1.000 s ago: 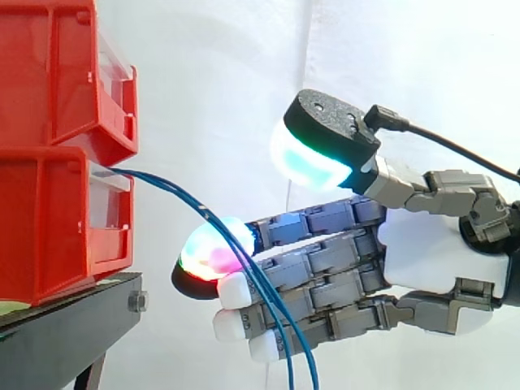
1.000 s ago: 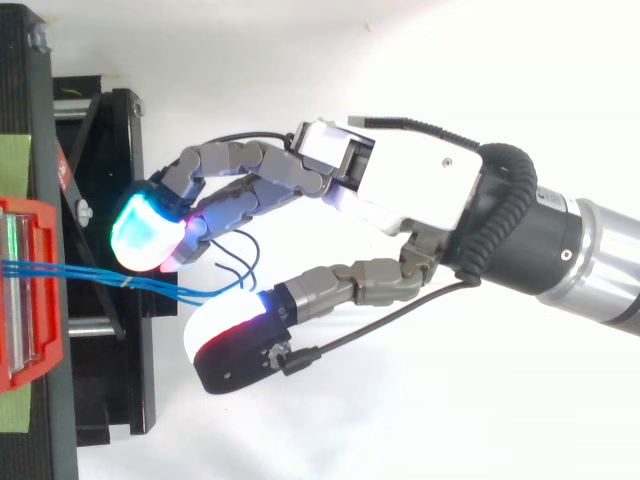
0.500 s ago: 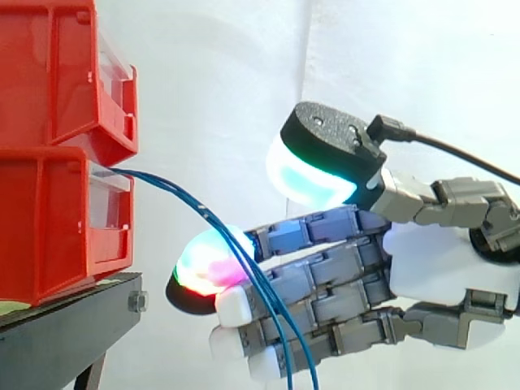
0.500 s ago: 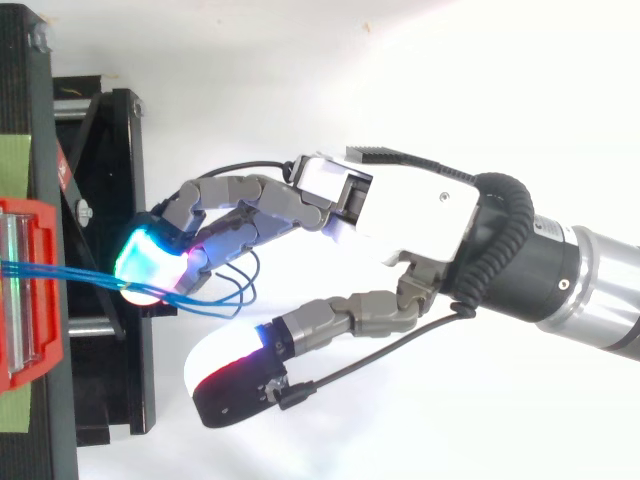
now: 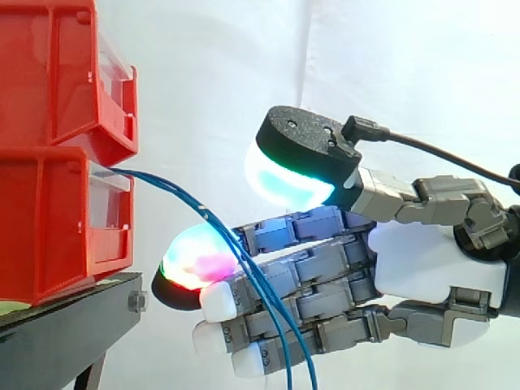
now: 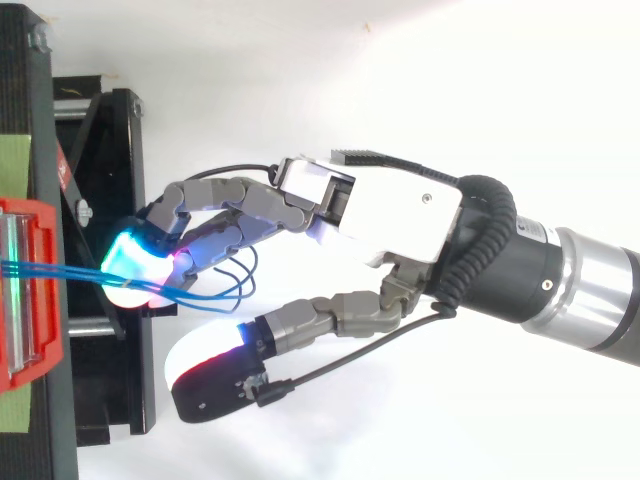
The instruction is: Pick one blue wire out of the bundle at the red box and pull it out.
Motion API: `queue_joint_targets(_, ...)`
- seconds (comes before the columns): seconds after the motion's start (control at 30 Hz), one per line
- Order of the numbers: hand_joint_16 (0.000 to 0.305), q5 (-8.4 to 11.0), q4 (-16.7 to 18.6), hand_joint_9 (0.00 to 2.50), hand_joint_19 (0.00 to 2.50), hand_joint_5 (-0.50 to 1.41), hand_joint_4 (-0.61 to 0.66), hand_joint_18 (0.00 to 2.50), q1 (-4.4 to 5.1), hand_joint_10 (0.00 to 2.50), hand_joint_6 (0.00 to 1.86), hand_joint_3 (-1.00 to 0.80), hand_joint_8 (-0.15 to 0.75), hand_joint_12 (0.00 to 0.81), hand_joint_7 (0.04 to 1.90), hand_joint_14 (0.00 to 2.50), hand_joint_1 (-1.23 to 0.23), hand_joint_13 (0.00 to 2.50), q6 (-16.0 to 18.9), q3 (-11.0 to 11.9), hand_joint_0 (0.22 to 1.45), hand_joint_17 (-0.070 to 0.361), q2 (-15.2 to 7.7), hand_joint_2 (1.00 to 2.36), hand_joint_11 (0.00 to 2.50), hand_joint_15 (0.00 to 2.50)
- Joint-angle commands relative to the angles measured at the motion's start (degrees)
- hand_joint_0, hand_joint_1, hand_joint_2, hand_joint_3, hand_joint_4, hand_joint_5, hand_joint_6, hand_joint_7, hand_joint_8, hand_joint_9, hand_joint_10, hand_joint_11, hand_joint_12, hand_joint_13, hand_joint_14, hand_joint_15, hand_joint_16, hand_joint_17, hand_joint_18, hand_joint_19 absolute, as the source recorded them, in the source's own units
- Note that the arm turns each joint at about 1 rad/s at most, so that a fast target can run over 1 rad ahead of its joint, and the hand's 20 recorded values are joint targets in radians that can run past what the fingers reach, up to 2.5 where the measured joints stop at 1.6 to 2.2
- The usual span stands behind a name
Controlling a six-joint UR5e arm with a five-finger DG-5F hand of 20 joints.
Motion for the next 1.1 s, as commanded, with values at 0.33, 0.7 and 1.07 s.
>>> queue_joint_targets(0.33,0.063,-0.07,0.32,0.74,0.39,-0.13,0.25,0.6,0.04,0.01,0.52,-0.32,0.356,0.437,1.25,0.01,-0.76,0.68,-0.23,1.1,0.6,0.142,-0.29,1.01,0.46,0.31)
queue_joint_targets(0.7,0.063,-0.15,-0.65,0.75,0.4,-0.13,0.25,0.61,-0.31,0.01,0.56,-0.33,0.358,0.439,1.2,0.01,-0.76,0.69,-0.23,2.51,0.61,0.141,-0.29,1.01,0.47,0.32)
queue_joint_targets(1.07,0.063,-0.15,-2.23,0.77,0.39,-0.15,0.25,0.65,-0.49,0.01,0.69,-0.26,0.366,0.44,1.06,0.01,-0.76,0.71,-0.32,4.09,0.62,0.142,-0.37,1.02,0.48,0.33)
